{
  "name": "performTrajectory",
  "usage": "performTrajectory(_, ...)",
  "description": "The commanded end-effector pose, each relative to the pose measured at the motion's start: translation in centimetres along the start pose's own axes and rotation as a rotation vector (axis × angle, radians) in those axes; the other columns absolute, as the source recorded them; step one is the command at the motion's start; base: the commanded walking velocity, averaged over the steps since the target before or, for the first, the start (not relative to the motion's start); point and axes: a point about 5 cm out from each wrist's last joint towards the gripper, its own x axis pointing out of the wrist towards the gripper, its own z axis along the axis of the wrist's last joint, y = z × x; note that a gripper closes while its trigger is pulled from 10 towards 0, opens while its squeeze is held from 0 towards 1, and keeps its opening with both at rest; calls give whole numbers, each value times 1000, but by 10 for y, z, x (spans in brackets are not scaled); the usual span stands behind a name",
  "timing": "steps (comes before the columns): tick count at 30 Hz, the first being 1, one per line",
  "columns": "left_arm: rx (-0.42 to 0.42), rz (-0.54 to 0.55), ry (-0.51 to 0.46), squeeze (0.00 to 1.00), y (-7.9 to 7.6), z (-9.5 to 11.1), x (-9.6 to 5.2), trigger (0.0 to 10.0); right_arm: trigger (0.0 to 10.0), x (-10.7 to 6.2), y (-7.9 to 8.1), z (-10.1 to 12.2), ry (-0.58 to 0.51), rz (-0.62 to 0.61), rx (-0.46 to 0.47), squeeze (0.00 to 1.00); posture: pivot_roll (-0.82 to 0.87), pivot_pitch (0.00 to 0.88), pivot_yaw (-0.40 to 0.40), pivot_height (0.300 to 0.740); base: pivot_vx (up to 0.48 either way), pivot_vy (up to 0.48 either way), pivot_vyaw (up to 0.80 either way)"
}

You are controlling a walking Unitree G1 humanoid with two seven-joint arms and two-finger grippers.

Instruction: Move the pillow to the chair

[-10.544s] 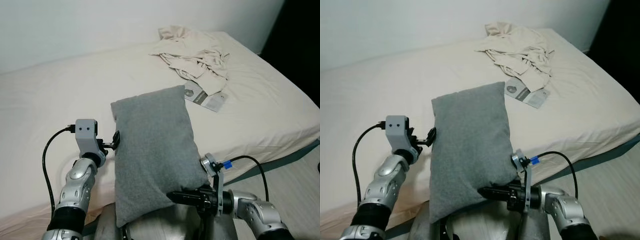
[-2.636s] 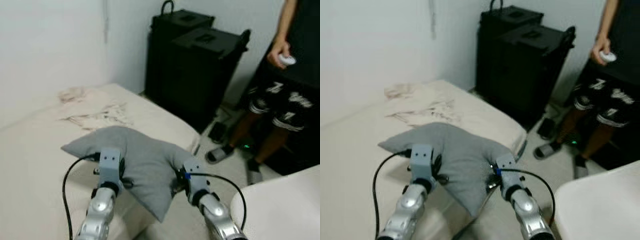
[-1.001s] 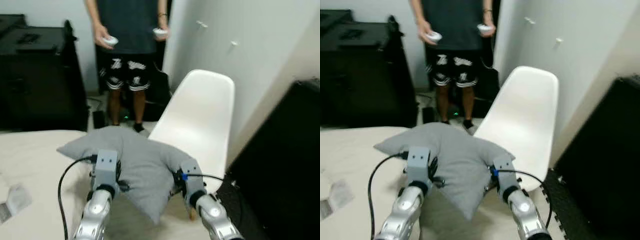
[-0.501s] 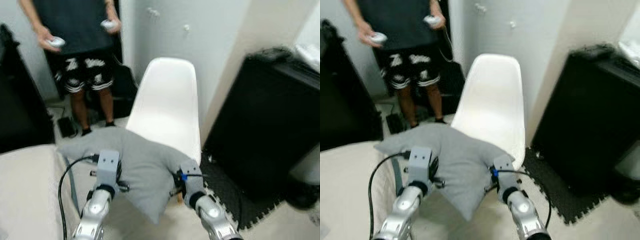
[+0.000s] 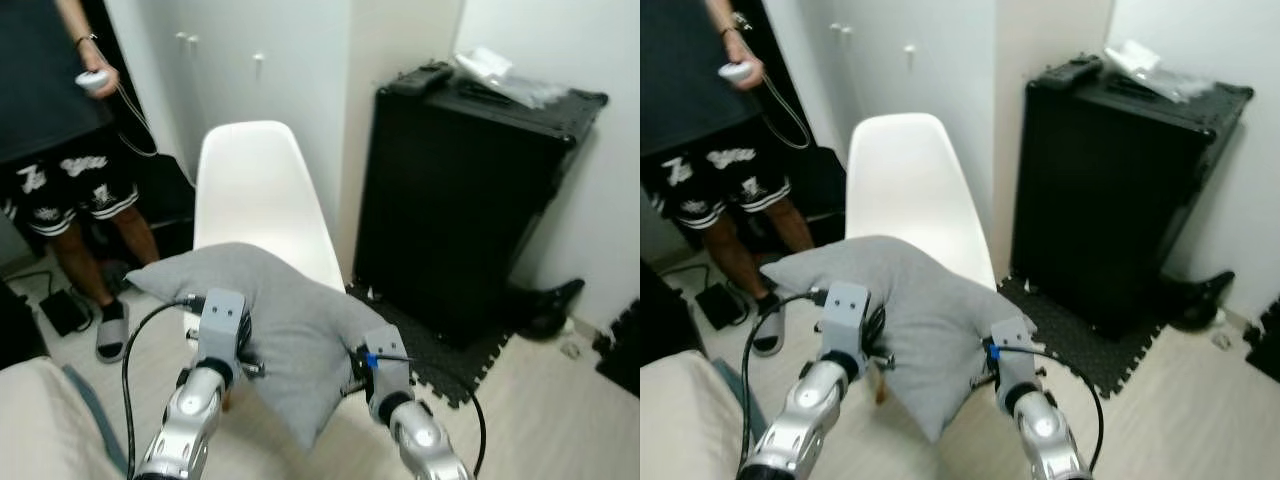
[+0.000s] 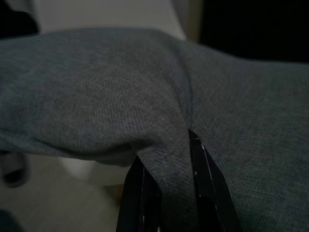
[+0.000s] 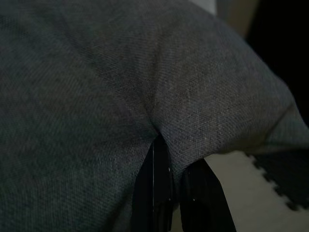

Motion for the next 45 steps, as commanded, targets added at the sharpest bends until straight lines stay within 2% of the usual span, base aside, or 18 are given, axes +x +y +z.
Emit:
performTrajectory(1,8,73,-29,0,16,5,-1,10000,10000,2,-2,8,-34,0,0,0,52,71,39,710,0,0,0)
performTrajectory(10,-21,94,-56,0,18,7,-3,10000,10000,5,-5,13,-43,6,-22,0,57,73,13,710,0,0,0)
performTrajectory(45,-26,97,-96,0,17,16,-1,10000,10000,6,-3,12,-31,30,-40,0,71,80,7,710,306,0,0)
